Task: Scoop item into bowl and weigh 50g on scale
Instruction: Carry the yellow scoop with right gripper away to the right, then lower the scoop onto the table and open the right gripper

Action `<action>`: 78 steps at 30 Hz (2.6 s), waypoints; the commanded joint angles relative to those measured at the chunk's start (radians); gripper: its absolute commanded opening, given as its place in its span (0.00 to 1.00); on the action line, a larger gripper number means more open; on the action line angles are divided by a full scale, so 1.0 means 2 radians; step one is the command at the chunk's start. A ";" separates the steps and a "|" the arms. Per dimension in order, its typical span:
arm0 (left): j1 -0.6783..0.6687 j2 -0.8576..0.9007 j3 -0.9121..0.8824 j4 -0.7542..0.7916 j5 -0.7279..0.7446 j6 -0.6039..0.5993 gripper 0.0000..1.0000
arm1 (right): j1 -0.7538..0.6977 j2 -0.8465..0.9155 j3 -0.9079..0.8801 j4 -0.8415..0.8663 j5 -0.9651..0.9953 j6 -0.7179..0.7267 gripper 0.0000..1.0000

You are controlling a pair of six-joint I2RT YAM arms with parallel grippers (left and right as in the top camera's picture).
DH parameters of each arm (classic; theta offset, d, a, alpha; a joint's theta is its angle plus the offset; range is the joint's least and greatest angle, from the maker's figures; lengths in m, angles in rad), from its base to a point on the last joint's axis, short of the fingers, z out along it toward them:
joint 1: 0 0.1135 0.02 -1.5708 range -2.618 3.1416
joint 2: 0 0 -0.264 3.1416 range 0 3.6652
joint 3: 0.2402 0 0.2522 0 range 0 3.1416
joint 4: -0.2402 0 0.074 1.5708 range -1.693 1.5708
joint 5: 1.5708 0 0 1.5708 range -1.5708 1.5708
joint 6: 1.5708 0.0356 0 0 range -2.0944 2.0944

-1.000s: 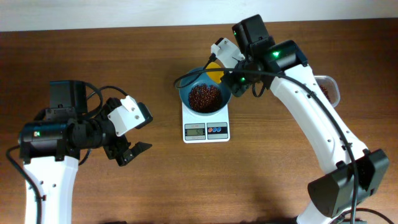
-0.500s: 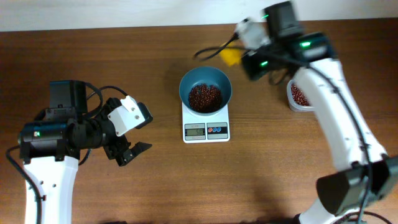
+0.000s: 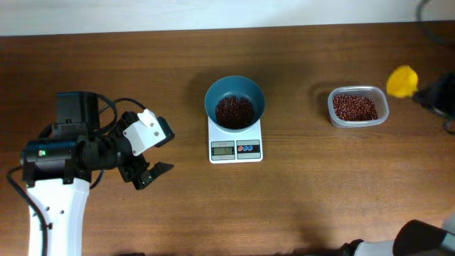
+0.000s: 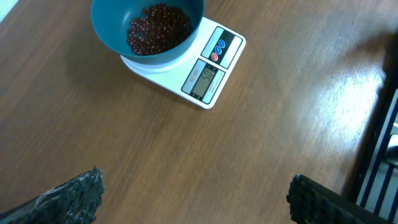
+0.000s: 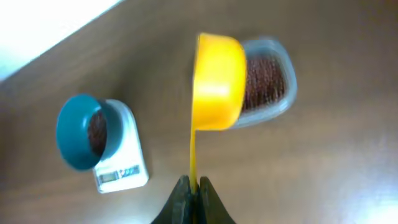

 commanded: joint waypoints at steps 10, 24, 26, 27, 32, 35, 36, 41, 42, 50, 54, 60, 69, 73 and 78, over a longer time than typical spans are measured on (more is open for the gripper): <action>0.002 -0.002 0.006 -0.001 0.010 -0.006 0.99 | -0.010 -0.010 -0.072 -0.094 -0.323 -0.317 0.04; 0.002 -0.002 0.006 -0.001 0.010 -0.006 0.99 | -0.011 -0.117 -0.072 -0.090 -0.124 -0.083 0.04; 0.002 -0.002 0.006 -0.001 0.010 -0.006 0.99 | -0.010 -0.143 -0.074 -0.085 -0.102 -0.082 0.04; 0.002 -0.002 0.006 -0.001 0.010 -0.006 0.99 | -0.011 -0.153 -0.080 -0.083 -0.093 -0.075 0.04; 0.002 -0.002 0.006 -0.001 0.010 -0.006 0.99 | -0.011 -0.191 -0.208 -0.020 -0.109 -0.038 0.04; 0.002 -0.002 0.006 -0.001 0.010 -0.006 0.99 | -0.010 -0.216 -0.341 0.065 -0.185 -0.039 0.04; 0.002 -0.002 0.006 -0.001 0.010 -0.006 0.99 | -0.011 -0.219 -0.374 0.086 -0.199 -0.038 0.04; 0.002 -0.002 0.006 -0.001 0.010 -0.006 0.99 | -0.011 -0.214 -0.501 0.189 -0.249 -0.039 0.04; 0.002 -0.002 0.006 -0.001 0.010 -0.006 0.99 | -0.011 -0.213 -0.517 0.201 -0.249 -0.039 0.04; 0.002 -0.002 0.006 -0.001 0.010 -0.006 0.99 | -0.055 -0.212 -0.651 0.305 -0.255 -0.041 0.04; 0.002 -0.002 0.006 -0.001 0.010 -0.006 0.99 | -0.134 -0.212 -0.706 0.323 -0.300 -0.106 0.04; 0.002 -0.002 0.006 -0.001 0.010 -0.006 0.99 | -0.211 -0.212 -0.762 0.358 -0.299 -0.129 0.04; 0.002 -0.002 0.006 -0.001 0.010 -0.006 0.99 | -0.224 -0.212 -0.774 0.361 -0.225 -0.123 0.66; 0.002 -0.002 0.006 -0.001 0.010 -0.006 0.99 | -0.224 -0.213 -0.772 0.367 -0.190 -0.109 0.99; 0.002 -0.002 0.006 -0.001 0.010 -0.006 0.99 | -0.224 -0.213 -0.752 0.416 -0.138 -0.009 0.99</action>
